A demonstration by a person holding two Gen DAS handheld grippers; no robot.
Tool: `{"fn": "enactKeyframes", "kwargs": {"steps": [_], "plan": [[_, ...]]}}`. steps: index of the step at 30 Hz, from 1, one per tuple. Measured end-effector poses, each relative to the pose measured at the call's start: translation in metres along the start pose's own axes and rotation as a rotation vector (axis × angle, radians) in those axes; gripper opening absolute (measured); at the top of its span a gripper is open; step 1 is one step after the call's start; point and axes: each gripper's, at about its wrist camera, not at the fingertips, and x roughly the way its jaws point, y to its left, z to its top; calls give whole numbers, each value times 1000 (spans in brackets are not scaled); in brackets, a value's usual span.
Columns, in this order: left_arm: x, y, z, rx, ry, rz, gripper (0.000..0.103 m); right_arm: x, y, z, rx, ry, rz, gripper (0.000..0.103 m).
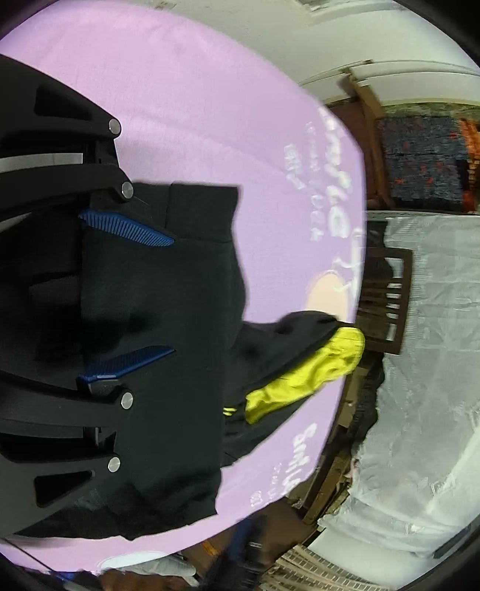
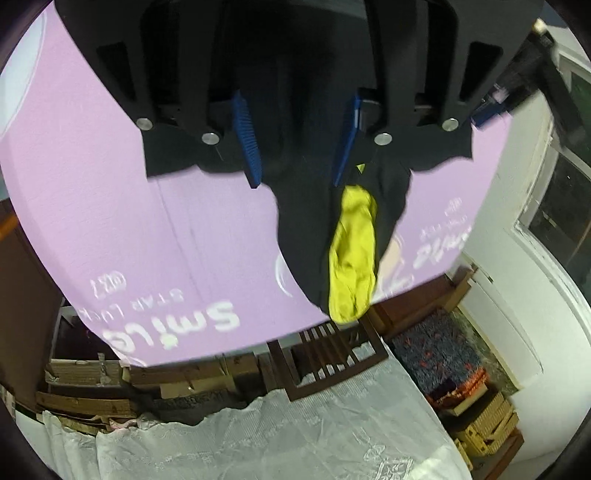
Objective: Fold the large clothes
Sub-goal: 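Open the right gripper and lift both grippers off the folded hoodie, then grasp the yellow-lined hood with the right gripper and lift it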
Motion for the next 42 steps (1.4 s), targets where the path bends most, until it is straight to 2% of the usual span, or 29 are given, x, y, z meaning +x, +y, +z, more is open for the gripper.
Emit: {"fn": "enactKeyframes", "kwargs": {"steps": [1,2,3,4,5,7,13,15,17,18,19,20,24,28,31,33,34,35,36,38,39,41,42], "plan": [[10,1,-3,-5,21,3,57,4,1,5,7,-2,2,41],[21,2,-6,-7,38,11,61,7,2,9,7,-5,-1,41],[21,-1,-11,11,11,29,62,14,3,13,2,-8,-12,42],[20,-7,-11,38,9,46,62,24,5,17,-8,-9,-30,43],[21,-10,-13,55,4,54,67,31,5,19,-11,-10,-38,43],[23,-17,-16,88,2,86,69,51,4,24,1,-9,-46,48],[24,-14,-15,79,4,63,73,129,-20,32,162,70,-23,49],[24,-17,-15,89,4,69,74,141,-18,33,168,69,-7,53],[25,-17,-15,90,5,67,74,150,-5,36,112,72,-9,53],[24,-17,-15,89,5,65,75,153,3,36,72,70,-38,43],[24,-17,-15,88,5,63,75,156,8,35,48,76,-58,16],[24,-17,-16,87,5,62,75,161,12,36,36,99,-53,10],[23,-15,-16,79,4,52,76,151,16,37,23,59,-35,8],[23,-12,-15,66,3,39,76,118,24,40,-5,-23,27,8],[22,-9,-14,54,3,27,76,86,43,31,-131,-92,34,8],[21,-8,-14,49,3,22,76,63,65,7,-303,-138,14,8],[22,-9,-14,49,3,23,76,58,71,-4,-366,-141,-5,8],[22,-9,-14,51,3,25,76,59,81,-20,-463,-120,-39,8],[21,-10,-15,54,3,29,76,64,83,-29,-507,-84,-69,8],[21,-10,-15,54,2,30,76,71,71,-29,-456,-41,-103,9],[21,-9,-15,51,2,27,76,72,59,-22,-381,-25,-76,10],[20,-9,-15,49,2,25,76,79,31,3,-164,53,56,16],[20,-10,-15,51,2,27,76,82,21,12,-93,77,85,33]]}}
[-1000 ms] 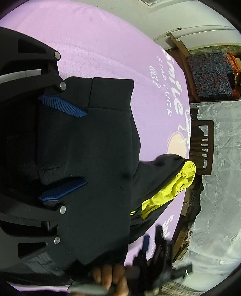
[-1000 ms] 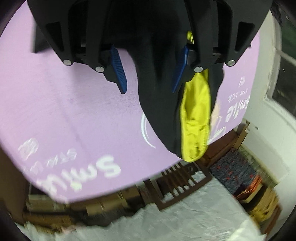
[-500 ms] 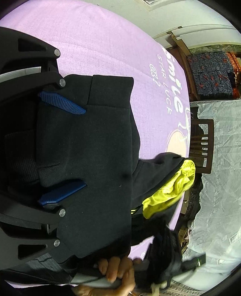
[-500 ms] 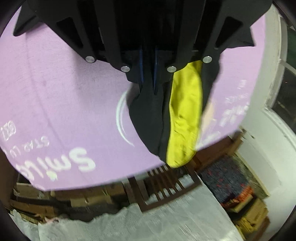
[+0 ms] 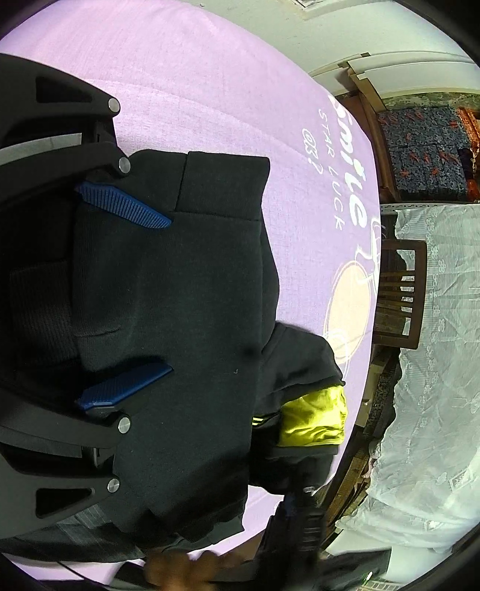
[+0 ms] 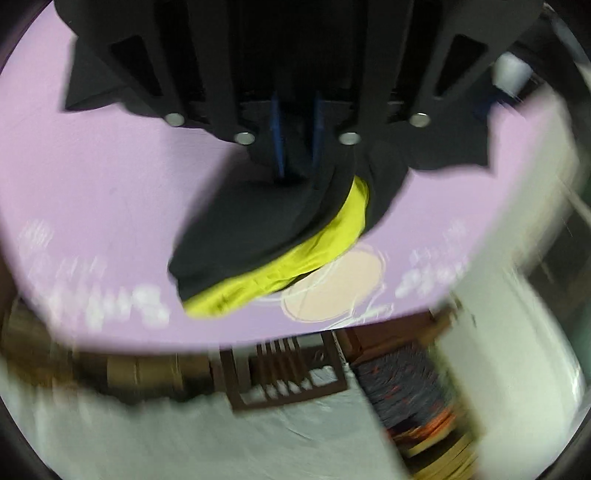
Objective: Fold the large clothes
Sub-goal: 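Grasp the yellow-lined hood with the right gripper and lift it, then fold the held hood over the hoodie body and open the right gripper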
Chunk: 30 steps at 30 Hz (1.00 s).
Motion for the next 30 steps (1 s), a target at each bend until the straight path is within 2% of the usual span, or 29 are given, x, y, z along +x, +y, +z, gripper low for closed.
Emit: {"fn": "enactKeyframes", "kwargs": {"steps": [1,3,7,10,12,13,14,15,16,17,19,20,22,23,25,26,27,28,29,30], "plan": [[1,-1,0,2,0,3,76,1,-8,6,51,9,11,56],[1,-2,0,7,0,9,76,3,-31,20,160,10,32,67],[3,-3,0,17,1,19,78,13,-72,29,387,-14,171,67],[3,-3,0,19,1,20,78,44,-76,30,441,55,218,68],[3,-3,0,18,1,19,78,50,-76,27,477,35,244,69],[3,-3,1,19,1,20,78,52,-77,26,492,19,239,69],[3,-3,1,20,1,21,78,54,-77,23,506,-16,198,69],[3,-3,1,20,1,20,78,54,-76,24,500,-34,171,53],[3,-2,1,19,1,19,78,56,-73,24,476,-55,143,22],[3,-2,1,17,1,17,78,53,-63,29,399,-79,79,19],[2,0,2,11,1,9,78,44,-47,35,274,-144,34,15],[2,0,2,6,1,4,78,30,-28,39,135,-207,-7,14],[1,5,3,-17,-1,-22,78,3,9,35,-79,-309,-36,14],[0,8,3,-30,-3,-36,78,-17,34,27,-214,-369,-35,14],[-3,18,4,-79,-10,-74,76,-49,77,-7,-500,-434,-47,14],[-5,25,5,-109,-16,-92,71,-60,101,-41,-715,-448,-98,14],[-7,33,5,-149,-22,-120,68,-60,118,-82,-936,-426,-168,14],[-9,40,6,-183,-26,-149,67,-55,120,-109,-1055,-372,-201,15],[-10,44,6,-203,-28,-168,64,-51,116,-125,-1101,-315,-226,16],[-12,50,5,-225,-27,-189,63,-47,109,-136,-1115,-261,-249,24]]}}
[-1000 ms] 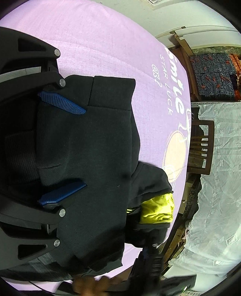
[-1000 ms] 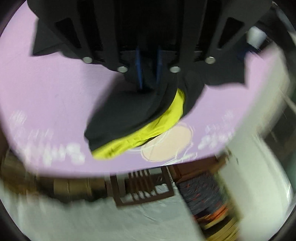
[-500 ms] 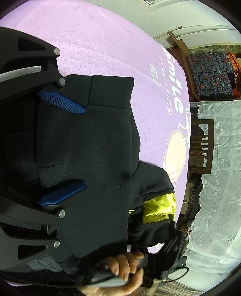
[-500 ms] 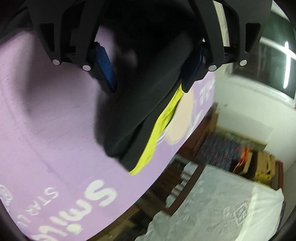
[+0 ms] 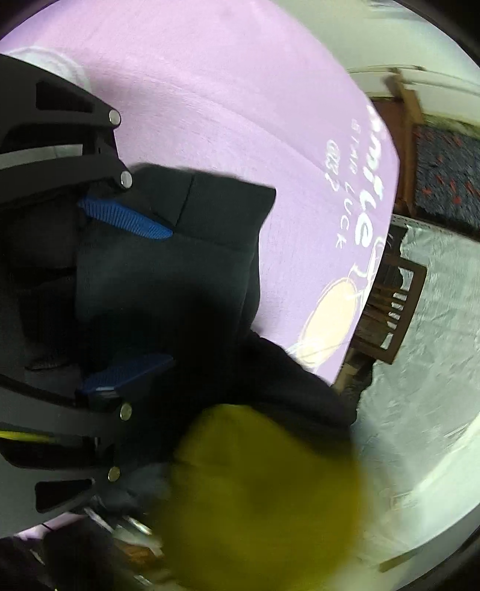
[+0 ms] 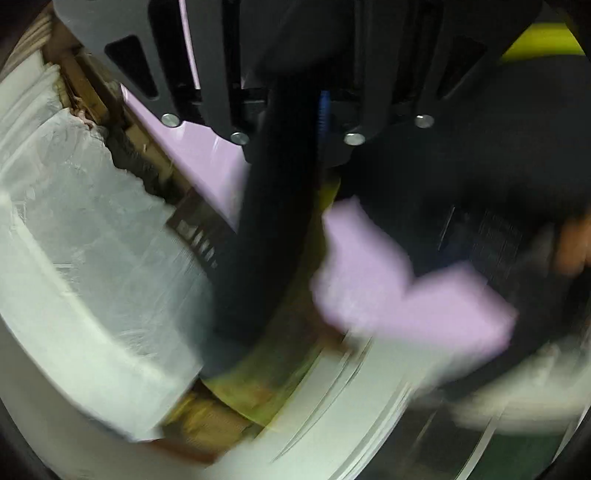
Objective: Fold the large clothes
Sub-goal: 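Fold the held hood over the hoodie body and open the right gripper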
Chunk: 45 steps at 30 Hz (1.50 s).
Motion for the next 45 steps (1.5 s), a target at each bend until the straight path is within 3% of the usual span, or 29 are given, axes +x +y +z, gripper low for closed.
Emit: {"fn": "enactKeyframes", "kwargs": {"steps": [1,3,6,10,12,13,14,15,18,20,24,26,31,32,35,38,40,43,45], "plan": [[-1,0,-1,1,1,3,61,0,5,-12,-2,48,4,39],[-6,-4,-5,20,-6,31,59,-10,11,-31,22,127,-15,54],[-17,-9,-9,43,-20,57,59,-38,7,-45,121,141,-39,67],[-35,-9,-20,44,-10,27,59,-76,-20,-58,419,110,20,70],[-43,-10,-25,49,-5,5,60,-86,-44,-70,756,82,194,75],[-46,-11,-28,49,-3,-4,60,-85,-50,-70,864,75,259,75],[-47,-12,-30,49,-3,-4,60,-78,-54,-81,1065,72,389,75],[-48,-14,-32,53,-3,-4,60,-70,-53,-88,1183,80,482,75],[-56,-17,-41,59,-10,-13,60,-45,-44,-99,1451,93,671,75],[-63,-17,-44,56,-18,-34,60,-26,-34,-100,1558,120,719,75],[-69,-16,-45,53,-33,-80,60,-10,-20,-87,1571,137,694,73],[-59,-17,-46,61,2,-84,60,-5,-20,-85,1553,139,683,64],[-51,-16,-49,32,50,-126,60,-4,-24,-80,1479,175,640,15],[-53,-18,-49,38,41,-131,60,-8,-28,-76,1442,176,602,10],[-62,-29,-53,61,27,-181,60,-33,-55,-63,1298,127,451,10],[-58,-45,-60,120,38,-153,60,-51,-74,-50,1167,111,360,9],[-51,-52,-64,158,50,-109,60,-48,-68,-53,1125,162,358,9],[-43,-52,-69,181,55,-37,60,-21,-40,-74,1125,315,342,12],[-44,-50,-69,175,52,-36,60,-22,-31,-89,1167,302,346,15]]}}
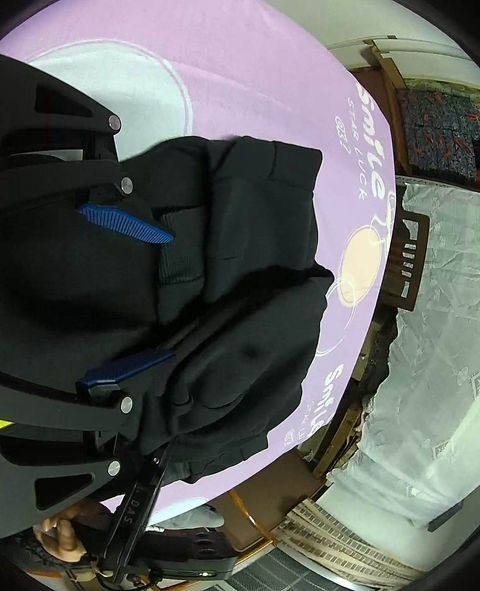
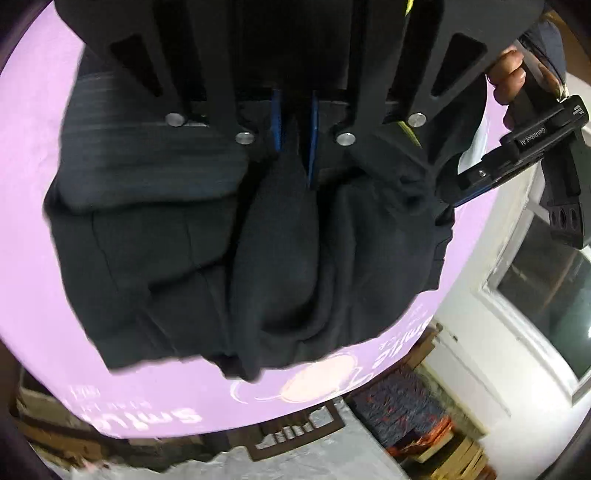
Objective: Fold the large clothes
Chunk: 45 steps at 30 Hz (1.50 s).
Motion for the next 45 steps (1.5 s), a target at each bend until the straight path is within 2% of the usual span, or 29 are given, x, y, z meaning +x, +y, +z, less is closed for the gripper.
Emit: {"fn": "enactKeyframes", "kwargs": {"steps": [3,4,7,9,11,13,17,19,21,23,24,25,26,28,31,33,37,40,42,43,45], "plan": [[-6,-2,1,15,-22,17,60,-9,-6,-1,37,-7,62,29],[-9,-5,1,32,-36,29,60,-16,-8,-2,39,-21,58,29],[-22,-24,11,93,-105,47,60,-53,-14,-6,47,-120,39,29],[-22,-40,21,132,-117,26,60,-69,-12,5,55,-180,97,25],[-13,-52,30,153,-112,-3,60,-71,-2,18,50,-184,140,22],[5,-62,36,164,-84,-4,60,-63,8,30,38,-178,154,19],[44,-53,34,150,-10,49,60,-27,13,41,59,-136,148,18],[52,-49,31,174,-12,100,59,-11,-1,39,82,-131,106,18],[54,-46,31,185,-16,114,60,3,-20,35,106,-111,45,16],[57,-43,31,186,-20,128,60,11,-41,30,146,-103,82,15],[59,-42,32,189,-18,145,61,10,-46,29,158,-103,77,0],[61,-40,32,184,-15,163,65,9,-50,30,163,-104,33,0],[64,-36,33,169,0,169,69,9,-53,30,175,-101,49,0],[59,-29,35,137,2,131,67,10,-56,30,194,-98,66,0],[49,-26,33,129,-7,123,64,3,-53,29,189,-111,57,1],[35,-27,31,126,-29,116,64,-14,-43,30,149,-159,51,6],[12,-28,24,116,-37,64,64,-50,-18,23,73,-217,125,10],[5,-37,9,145,-15,25,64,-55,1,7,20,-187,154,15],[13,-44,-3,194,15,49,66,-45,8,-2,-7,-133,146,16],[20,-46,-6,211,32,78,69,-36,8,-5,-9,-98,132,17],[36,-44,-9,215,64,121,84,-20,3,-8,2,-35,92,17]]}}
